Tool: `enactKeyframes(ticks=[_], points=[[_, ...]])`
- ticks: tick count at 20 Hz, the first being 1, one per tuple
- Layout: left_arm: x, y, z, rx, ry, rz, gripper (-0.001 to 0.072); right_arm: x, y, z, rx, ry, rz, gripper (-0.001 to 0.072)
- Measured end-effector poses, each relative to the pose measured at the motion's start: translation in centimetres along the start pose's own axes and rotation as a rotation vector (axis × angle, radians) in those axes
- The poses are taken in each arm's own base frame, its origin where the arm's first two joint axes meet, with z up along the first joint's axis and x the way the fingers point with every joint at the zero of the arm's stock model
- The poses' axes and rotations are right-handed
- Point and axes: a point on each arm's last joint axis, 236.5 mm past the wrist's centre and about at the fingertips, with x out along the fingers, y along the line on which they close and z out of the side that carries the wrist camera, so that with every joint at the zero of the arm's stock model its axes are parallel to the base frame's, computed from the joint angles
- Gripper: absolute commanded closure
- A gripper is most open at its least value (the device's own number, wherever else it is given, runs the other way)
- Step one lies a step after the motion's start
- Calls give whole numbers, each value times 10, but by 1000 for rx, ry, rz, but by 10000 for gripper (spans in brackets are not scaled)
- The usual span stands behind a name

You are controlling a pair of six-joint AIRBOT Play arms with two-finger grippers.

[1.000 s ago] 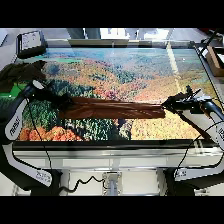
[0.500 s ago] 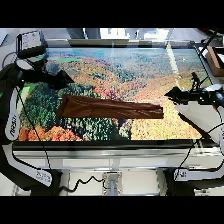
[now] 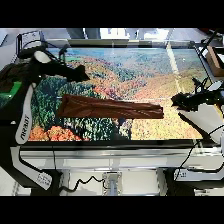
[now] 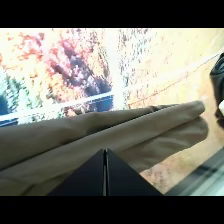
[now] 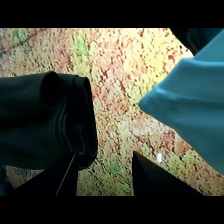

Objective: Fold the shirts.

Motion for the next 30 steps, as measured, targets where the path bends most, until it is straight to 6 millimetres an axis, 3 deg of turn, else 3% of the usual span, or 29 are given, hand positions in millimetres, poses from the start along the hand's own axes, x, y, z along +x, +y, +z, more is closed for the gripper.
enactKeyframes(ticks=[2, 6, 10, 11, 16, 23, 26, 30], points=[[31, -7, -15, 83, 42, 94, 694, 8, -6, -14, 12, 43, -16, 333], [89, 6, -62, 150, 199, 225, 694, 29, -12, -48, 58, 133, 26, 333], [122, 25, -102, 126, 341, 270, 694, 43, 3, -65, 116, 140, 207, 328], [126, 28, -107, 120, 357, 273, 694, 44, 6, -65, 136, 125, 249, 269], [142, 32, -126, 81, 415, 259, 695, 48, 15, -60, 192, 58, 366, 265], [147, 33, -131, 64, 428, 253, 694, 38, 36, -29, 248, -65, 500, 265], [147, 33, -131, 63, 430, 252, 694, 42, 34, -30, 256, -58, 499, 263], [147, 33, -132, 62, 434, 252, 694, 53, 23, -33, 273, -55, 460, 201]])
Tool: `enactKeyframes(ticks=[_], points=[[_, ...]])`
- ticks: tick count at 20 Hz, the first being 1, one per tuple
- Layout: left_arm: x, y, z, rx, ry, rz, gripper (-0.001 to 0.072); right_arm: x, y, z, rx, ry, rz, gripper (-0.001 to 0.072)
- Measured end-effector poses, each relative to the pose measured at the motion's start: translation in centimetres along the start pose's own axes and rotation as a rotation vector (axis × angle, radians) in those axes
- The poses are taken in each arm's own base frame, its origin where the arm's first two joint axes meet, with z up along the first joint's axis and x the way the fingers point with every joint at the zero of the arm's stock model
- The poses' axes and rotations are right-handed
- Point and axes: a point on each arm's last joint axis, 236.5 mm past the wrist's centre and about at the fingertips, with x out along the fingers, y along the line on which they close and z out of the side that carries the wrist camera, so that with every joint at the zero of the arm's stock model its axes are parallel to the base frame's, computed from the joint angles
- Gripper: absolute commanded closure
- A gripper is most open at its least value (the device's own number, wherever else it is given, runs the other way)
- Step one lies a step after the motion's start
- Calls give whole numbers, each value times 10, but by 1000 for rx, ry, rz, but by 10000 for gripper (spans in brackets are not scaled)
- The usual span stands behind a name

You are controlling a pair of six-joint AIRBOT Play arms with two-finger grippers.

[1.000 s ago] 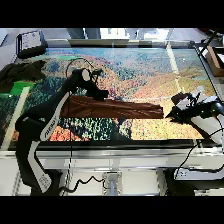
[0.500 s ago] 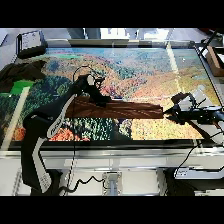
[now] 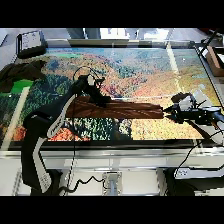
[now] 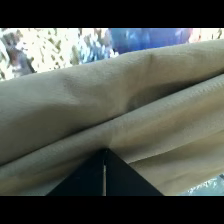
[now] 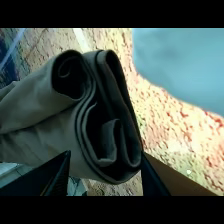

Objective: Fold the shirts.

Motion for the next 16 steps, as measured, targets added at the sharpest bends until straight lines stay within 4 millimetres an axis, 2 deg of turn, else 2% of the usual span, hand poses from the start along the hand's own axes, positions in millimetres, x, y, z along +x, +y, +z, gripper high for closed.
enactKeyframes(ticks=[3, 5, 10, 16], points=[[0, 0, -1, 0, 5, 0, 694, 8, -10, 0, 37, 11, -4, 201], [0, 0, -3, 1, 14, 0, 694, 16, -9, -1, 76, 23, 32, 200], [0, 0, -7, 8, 32, 1, 694, 29, 3, 14, 120, -16, 151, 201], [0, 0, -9, 8, 39, 1, 693, 40, 10, 23, 110, -15, 173, 203]])
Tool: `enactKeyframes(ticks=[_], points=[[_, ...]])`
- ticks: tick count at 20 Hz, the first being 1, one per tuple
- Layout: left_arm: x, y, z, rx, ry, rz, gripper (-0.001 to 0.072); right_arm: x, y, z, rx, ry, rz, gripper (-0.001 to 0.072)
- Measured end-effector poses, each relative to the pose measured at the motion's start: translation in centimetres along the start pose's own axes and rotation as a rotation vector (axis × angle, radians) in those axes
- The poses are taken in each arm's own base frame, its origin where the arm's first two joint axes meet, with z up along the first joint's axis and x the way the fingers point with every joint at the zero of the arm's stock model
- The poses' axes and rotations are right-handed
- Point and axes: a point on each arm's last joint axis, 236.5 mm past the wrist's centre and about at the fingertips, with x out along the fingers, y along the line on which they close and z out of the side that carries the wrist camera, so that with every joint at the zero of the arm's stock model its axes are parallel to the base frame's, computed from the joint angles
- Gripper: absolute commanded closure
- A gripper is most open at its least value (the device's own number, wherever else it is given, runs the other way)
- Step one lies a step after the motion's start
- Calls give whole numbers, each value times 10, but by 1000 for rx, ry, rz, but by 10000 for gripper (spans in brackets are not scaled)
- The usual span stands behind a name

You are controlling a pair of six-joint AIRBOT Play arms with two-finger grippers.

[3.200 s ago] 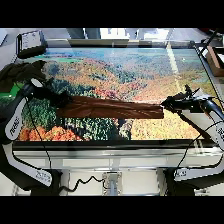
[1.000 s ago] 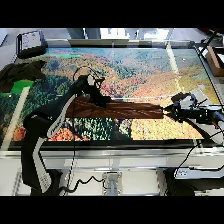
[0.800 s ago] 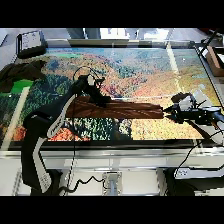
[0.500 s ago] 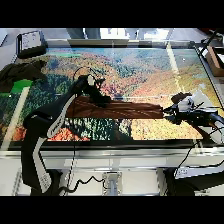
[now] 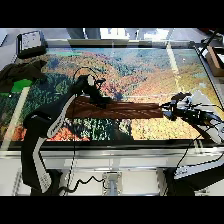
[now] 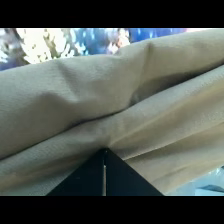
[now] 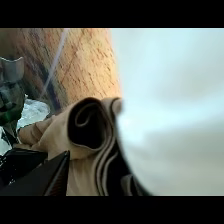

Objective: Fold the shirts.

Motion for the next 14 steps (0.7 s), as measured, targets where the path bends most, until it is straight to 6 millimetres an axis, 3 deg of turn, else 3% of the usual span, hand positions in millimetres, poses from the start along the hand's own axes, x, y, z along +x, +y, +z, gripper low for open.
enactKeyframes(ticks=[3, 4, 6, 7, 14], points=[[0, 0, -1, 0, 3, 0, 694, 19, 9, -11, -16, 68, 12, 207], [0, 0, -1, 0, 4, 0, 693, 25, 13, -16, -28, 93, 15, 245], [0, 0, -1, 0, 6, 0, 693, 36, 17, -21, -72, 125, -5, 504], [0, 0, -2, 0, 6, 0, 693, 39, 20, -22, -89, 136, -9, 683], [0, 0, -2, 0, 8, 0, 693, 42, 52, -16, -157, 152, 41, 684]])
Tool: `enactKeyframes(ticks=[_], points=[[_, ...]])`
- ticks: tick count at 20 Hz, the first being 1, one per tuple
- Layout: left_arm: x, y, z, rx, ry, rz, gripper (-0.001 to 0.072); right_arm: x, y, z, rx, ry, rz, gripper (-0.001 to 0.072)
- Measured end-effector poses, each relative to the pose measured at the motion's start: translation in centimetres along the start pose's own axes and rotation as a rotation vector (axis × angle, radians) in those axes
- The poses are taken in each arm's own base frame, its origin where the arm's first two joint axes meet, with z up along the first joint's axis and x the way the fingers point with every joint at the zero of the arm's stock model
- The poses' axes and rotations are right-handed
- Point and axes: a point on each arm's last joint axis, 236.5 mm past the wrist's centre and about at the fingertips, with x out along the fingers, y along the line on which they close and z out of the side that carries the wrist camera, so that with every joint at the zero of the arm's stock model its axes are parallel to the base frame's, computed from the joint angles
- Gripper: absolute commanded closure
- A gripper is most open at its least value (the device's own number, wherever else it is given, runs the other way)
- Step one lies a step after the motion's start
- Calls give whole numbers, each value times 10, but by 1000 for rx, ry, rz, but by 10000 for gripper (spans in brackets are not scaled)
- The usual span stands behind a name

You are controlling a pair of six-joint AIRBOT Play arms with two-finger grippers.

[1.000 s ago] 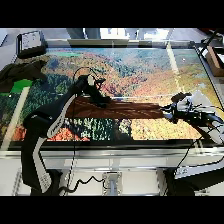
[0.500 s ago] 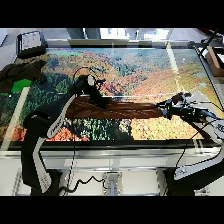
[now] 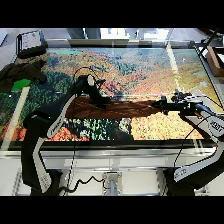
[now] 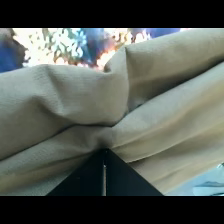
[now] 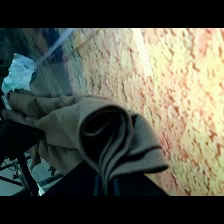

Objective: Fold the shirts.

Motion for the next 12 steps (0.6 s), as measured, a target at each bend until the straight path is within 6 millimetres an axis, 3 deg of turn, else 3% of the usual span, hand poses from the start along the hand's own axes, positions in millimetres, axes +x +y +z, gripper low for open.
enactKeyframes(ticks=[6, 9, 12], points=[[0, -4, -1, -4, 3, -16, 693, -17, 55, 6, -130, 16, 71, 685], [0, -11, 6, -13, -24, -47, 692, -26, 110, 5, -262, 9, 121, 686], [-7, -26, 18, -27, -69, -113, 692, -22, 173, -7, -406, 33, 172, 686]])
